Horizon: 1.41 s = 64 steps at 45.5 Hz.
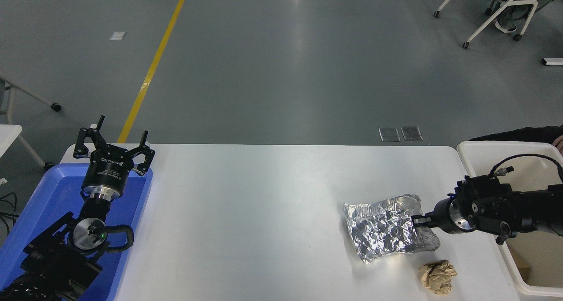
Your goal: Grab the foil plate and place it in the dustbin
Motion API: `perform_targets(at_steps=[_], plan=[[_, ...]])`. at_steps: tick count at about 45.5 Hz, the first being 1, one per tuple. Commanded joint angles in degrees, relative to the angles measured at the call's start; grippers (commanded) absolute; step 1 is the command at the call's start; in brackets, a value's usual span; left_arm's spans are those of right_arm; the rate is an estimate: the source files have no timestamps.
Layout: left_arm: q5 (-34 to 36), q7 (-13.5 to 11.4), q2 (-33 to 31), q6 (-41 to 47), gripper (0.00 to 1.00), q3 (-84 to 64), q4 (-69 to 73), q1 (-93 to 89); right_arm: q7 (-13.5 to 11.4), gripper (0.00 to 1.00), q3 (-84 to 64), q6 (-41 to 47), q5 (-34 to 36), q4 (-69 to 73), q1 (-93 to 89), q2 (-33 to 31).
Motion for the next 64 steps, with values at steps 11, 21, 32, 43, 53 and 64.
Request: perform_targets(at_steps=[11, 21, 32, 43, 53, 64], plan=[[0.00, 0.00, 0.03, -0.08, 1.00, -0.03, 0.00, 0.00, 1.34, 0.00, -8.74, 10.68, 1.27, 18.67, 27.59, -12.96], [0.00, 0.00, 0.03, -0.08, 1.00, -0.03, 0.00, 0.00, 1.34, 0.00, -24.64, 15.34, 9.35, 31.07, 53.08, -14.12], [0.09, 0.09, 0.03, -0.08, 1.00, 0.06, -0.08, -0.09, 1.96, 0.00, -34.23, 23.07, 14.45, 40.39, 74.36, -8.67], [0.09, 0.09, 0.03, -0.08, 1.00, 0.06, 0.00, -0.09, 2.05, 0.00, -33.88, 30.90, 15.86, 42.24, 83.60, -7.17], [0.09, 0.09, 0.03, -0.08, 1.00, 0.06, -0.08, -0.09, 1.70, 0.00, -34.06, 31.16, 15.78, 42.42, 84.30, -6.82], [0.09, 0.00, 0.03, -0.08, 1.00, 0.06, 0.00, 0.00, 0.99, 0.00, -42.05, 30.73, 12.09, 37.86, 81.67, -10.94]])
